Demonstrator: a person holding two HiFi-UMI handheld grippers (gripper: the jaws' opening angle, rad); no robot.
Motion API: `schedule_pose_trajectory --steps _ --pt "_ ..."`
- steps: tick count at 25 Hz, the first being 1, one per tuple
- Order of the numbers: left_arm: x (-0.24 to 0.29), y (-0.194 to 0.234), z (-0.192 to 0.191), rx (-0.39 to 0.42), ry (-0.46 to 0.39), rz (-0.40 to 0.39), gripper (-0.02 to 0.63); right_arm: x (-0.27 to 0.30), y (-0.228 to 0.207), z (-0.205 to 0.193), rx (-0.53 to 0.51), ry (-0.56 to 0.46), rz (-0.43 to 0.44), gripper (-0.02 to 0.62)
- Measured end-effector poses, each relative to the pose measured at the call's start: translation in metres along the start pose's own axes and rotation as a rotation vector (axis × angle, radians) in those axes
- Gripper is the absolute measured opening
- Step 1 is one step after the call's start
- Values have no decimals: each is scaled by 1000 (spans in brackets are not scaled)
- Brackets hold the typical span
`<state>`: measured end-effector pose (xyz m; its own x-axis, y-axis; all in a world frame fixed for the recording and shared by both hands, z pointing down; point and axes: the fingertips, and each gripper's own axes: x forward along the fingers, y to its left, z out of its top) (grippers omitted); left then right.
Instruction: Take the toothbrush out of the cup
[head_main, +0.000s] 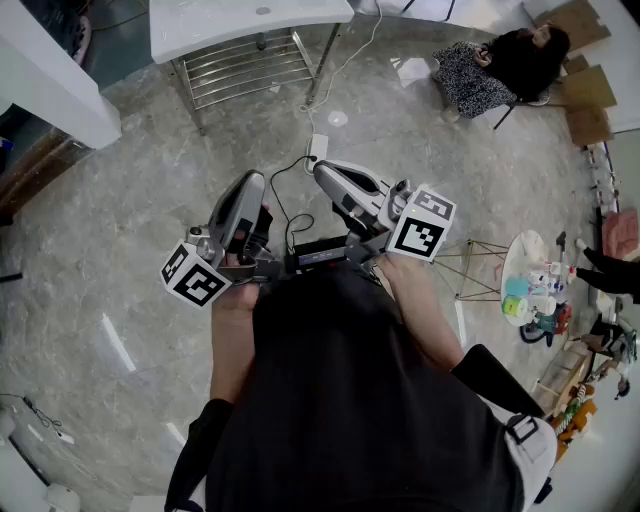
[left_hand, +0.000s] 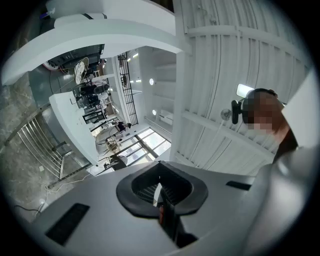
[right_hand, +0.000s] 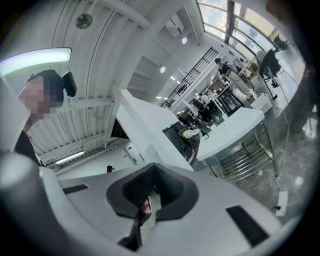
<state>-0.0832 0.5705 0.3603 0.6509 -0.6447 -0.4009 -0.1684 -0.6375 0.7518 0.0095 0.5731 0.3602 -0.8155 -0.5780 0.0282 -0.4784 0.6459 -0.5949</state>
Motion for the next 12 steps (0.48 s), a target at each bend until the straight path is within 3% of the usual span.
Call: schedule_pose_trajectory --steps 12 --pt "-33 8 34 14 -78 13 8 23 9 -5 -21 34 -33 5"
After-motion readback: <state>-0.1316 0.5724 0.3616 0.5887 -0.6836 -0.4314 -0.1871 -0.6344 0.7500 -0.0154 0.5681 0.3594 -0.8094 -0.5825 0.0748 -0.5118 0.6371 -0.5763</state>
